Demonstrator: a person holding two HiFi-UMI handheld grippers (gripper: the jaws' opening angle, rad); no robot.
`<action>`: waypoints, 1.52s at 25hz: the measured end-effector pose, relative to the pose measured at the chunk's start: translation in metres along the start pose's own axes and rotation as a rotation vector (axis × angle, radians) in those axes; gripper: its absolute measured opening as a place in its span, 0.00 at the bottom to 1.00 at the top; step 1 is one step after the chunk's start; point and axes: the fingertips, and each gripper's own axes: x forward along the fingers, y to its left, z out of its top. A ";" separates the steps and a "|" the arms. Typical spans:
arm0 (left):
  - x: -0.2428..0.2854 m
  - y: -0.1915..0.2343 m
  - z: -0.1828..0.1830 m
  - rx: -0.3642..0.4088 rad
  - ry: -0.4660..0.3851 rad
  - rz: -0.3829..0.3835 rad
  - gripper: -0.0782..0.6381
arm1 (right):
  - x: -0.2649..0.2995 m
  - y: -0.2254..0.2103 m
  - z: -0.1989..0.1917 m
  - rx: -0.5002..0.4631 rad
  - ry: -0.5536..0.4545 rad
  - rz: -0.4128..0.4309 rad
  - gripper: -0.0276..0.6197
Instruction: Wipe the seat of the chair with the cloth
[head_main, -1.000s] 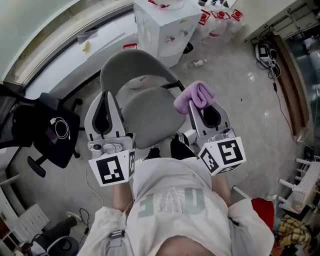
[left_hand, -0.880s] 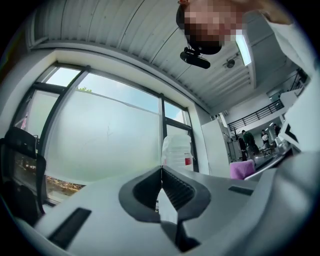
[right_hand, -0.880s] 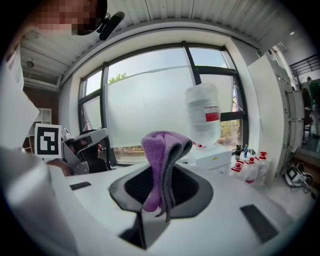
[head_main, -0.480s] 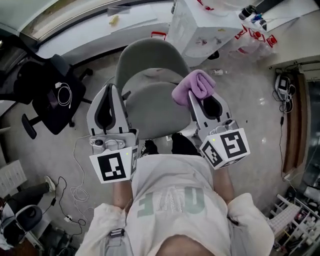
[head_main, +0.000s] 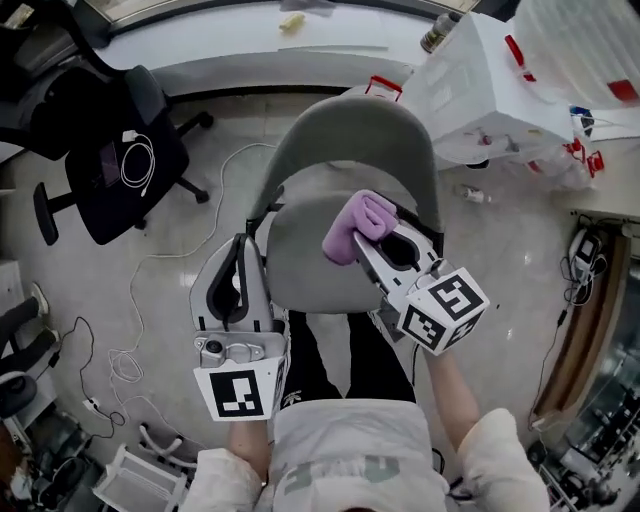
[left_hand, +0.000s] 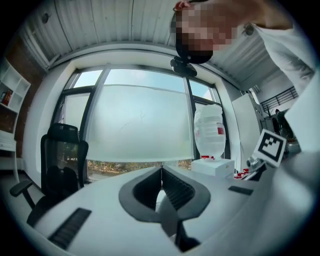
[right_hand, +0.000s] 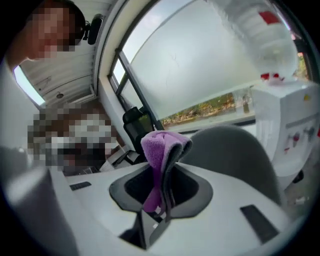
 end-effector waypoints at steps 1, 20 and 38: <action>0.002 0.005 -0.017 -0.004 0.009 0.003 0.13 | 0.024 -0.008 -0.020 0.021 0.034 0.027 0.18; -0.033 0.038 -0.274 -0.157 0.199 0.114 0.13 | 0.287 -0.072 -0.321 0.340 0.602 0.113 0.18; -0.006 0.011 -0.267 -0.104 0.215 0.032 0.13 | 0.233 -0.155 -0.326 0.330 0.649 -0.047 0.18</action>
